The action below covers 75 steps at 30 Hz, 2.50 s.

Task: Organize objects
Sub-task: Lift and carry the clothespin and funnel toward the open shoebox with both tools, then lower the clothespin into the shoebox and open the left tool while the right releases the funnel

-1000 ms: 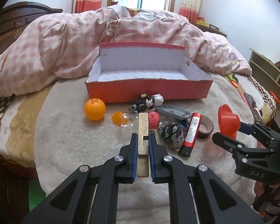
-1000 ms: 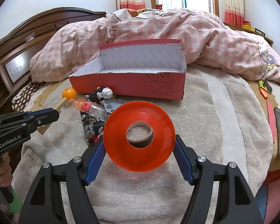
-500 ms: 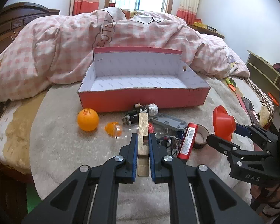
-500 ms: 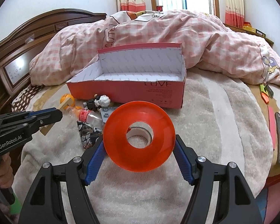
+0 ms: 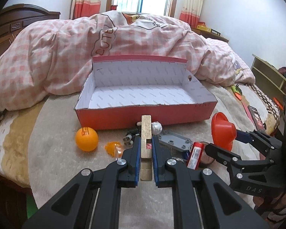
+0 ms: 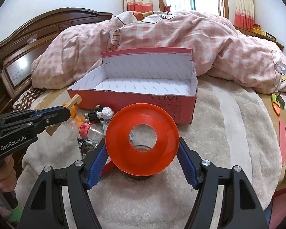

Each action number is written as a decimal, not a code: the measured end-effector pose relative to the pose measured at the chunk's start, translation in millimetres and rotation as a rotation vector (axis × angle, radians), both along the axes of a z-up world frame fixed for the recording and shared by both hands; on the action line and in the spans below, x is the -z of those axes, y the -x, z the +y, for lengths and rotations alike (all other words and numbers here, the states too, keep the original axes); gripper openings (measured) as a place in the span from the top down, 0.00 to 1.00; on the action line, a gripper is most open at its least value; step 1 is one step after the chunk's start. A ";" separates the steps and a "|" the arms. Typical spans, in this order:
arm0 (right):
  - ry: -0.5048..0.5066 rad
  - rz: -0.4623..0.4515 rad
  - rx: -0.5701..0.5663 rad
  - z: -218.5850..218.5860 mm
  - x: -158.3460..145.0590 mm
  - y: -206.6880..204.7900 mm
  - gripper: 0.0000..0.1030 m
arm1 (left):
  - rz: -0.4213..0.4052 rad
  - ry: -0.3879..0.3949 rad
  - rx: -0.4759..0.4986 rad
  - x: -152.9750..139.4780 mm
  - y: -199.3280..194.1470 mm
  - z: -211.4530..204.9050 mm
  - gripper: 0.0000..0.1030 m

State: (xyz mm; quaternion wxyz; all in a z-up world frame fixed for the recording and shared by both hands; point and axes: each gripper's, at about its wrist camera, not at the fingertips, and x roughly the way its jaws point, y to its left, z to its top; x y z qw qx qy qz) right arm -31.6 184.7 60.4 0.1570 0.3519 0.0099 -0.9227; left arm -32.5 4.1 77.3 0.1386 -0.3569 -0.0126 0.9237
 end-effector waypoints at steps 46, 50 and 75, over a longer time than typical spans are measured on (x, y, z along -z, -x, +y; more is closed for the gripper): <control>-0.052 -0.005 0.001 -14.9 -35.2 108.9 0.31 | -0.025 0.005 -0.124 -12.2 128.6 11.8 0.90; -0.045 -0.039 0.005 -16.2 -30.3 127.2 0.31 | -0.051 0.011 -0.139 -5.7 142.2 14.0 0.90; -0.285 -0.213 0.019 -41.8 20.4 213.1 0.31 | -0.219 0.102 -0.212 39.8 195.2 26.0 0.90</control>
